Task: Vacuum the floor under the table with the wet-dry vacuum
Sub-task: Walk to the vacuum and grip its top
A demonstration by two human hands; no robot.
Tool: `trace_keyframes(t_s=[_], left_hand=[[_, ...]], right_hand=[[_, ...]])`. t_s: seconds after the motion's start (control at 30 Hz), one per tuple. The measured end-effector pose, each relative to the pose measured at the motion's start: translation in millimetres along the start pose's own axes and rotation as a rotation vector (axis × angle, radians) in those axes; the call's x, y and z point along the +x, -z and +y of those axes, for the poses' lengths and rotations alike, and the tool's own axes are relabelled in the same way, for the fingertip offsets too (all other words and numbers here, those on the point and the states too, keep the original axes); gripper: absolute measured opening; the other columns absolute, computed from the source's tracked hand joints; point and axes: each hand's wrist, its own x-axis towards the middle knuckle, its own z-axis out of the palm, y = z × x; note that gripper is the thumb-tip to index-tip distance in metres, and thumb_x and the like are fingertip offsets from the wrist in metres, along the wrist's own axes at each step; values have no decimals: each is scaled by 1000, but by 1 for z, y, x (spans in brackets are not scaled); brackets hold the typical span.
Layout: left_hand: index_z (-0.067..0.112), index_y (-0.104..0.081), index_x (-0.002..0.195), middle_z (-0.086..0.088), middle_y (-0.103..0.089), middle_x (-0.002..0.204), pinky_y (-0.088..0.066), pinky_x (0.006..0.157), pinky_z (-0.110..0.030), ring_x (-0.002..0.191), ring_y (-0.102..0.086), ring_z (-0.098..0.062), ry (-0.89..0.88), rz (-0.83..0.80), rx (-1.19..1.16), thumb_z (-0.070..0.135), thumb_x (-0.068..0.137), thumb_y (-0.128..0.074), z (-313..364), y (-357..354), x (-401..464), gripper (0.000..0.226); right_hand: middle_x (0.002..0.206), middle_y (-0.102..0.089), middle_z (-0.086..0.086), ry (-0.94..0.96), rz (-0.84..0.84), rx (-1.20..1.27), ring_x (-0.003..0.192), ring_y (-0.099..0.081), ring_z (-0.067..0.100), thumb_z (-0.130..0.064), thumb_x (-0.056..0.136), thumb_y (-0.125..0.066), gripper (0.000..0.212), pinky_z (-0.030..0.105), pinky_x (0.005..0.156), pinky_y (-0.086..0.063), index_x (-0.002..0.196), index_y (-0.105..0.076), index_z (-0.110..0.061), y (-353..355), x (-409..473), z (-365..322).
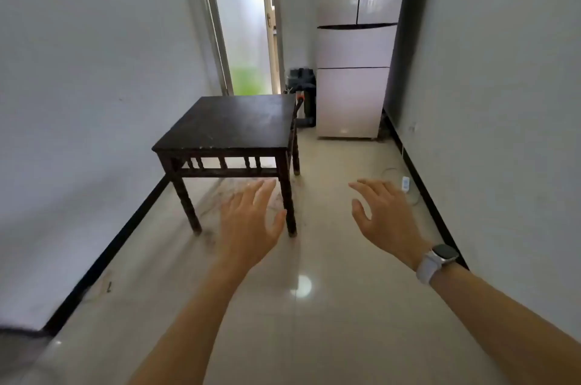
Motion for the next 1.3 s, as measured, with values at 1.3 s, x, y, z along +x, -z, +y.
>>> trace_keyframes(t_s=[1.3], left_hand=[[21, -45, 138, 4, -47, 140, -26, 111, -33, 130, -41, -13, 248, -528, -155, 34, 97, -43, -102, -484, 635, 43]], right_hand=[[135, -52, 2, -404, -708, 59, 125, -44, 23, -28, 99, -39, 38, 33, 102, -32, 134, -49, -19, -414, 516, 416]])
